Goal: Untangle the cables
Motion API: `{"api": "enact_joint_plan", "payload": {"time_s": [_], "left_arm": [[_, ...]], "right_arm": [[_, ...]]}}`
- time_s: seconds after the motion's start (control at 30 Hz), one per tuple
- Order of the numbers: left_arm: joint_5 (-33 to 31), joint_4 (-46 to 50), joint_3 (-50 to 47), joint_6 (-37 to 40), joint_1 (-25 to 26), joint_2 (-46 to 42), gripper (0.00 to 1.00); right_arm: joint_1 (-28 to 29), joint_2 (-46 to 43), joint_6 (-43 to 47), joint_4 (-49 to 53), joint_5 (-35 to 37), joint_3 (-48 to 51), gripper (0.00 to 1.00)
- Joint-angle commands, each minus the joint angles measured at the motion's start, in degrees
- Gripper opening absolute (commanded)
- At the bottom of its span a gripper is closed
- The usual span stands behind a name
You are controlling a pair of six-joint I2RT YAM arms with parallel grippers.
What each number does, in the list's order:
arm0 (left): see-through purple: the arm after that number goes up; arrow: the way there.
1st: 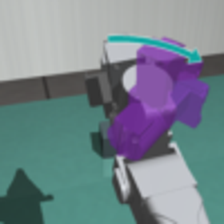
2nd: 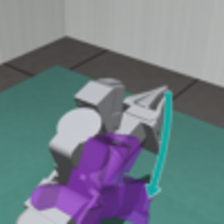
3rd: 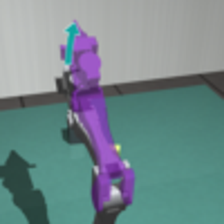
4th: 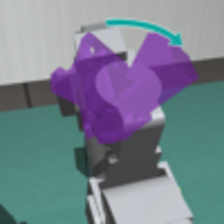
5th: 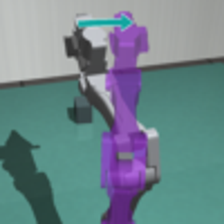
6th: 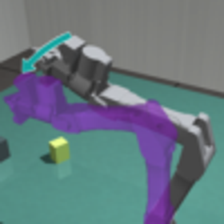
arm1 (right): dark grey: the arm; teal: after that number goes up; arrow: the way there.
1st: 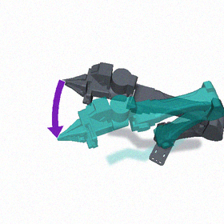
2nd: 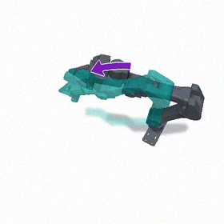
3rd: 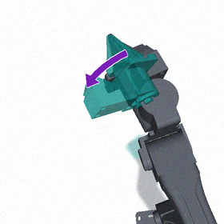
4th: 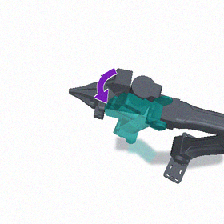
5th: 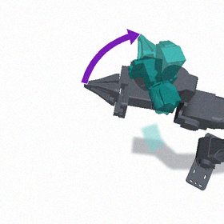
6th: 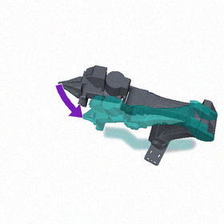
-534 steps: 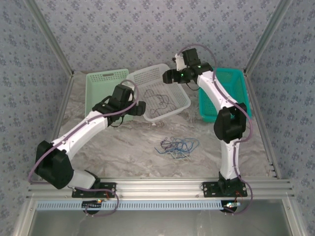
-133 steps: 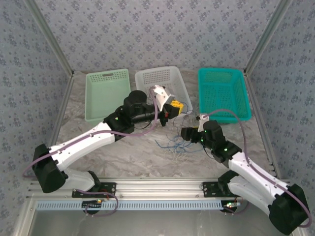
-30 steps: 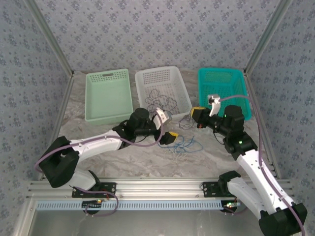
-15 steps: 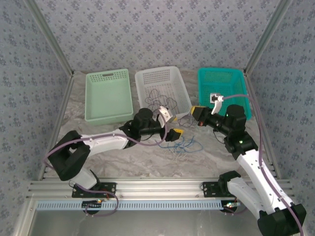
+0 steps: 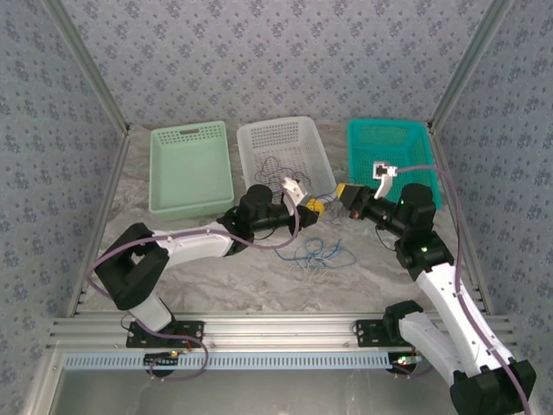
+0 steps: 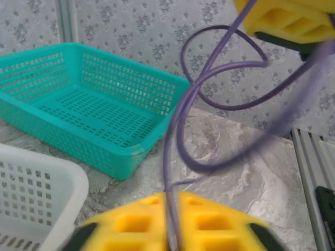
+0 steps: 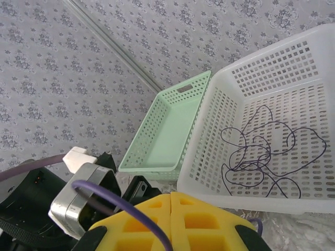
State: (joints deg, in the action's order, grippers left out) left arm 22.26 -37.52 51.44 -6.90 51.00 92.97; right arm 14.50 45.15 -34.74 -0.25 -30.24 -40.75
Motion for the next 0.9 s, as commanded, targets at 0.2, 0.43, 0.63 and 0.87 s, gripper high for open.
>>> {"api": "enact_joint_plan", "payload": {"time_s": [0.2,0.43,0.63,0.87], "left_arm": [[-6.2,10.9,1.5,5.5,-0.9,-6.1,0.0],[-7.2,21.2,3.1,8.8,-1.0,-7.6,0.0],[-8.4,22.1,2.5,9.3,-1.0,-8.2,0.0],[-9.8,22.4,3.1,9.8,-0.9,-8.3,0.0]], "right_arm": [[-6.7,-0.5,0.9,14.2,0.1,-1.3,0.0],[-15.1,6.2,-8.5,14.7,-7.8,-0.1,0.02],[-15.5,12.0,-13.8,9.0,-17.5,0.9,0.03],[-14.2,13.7,-5.0,16.1,-20.9,-1.2,0.41]]}}
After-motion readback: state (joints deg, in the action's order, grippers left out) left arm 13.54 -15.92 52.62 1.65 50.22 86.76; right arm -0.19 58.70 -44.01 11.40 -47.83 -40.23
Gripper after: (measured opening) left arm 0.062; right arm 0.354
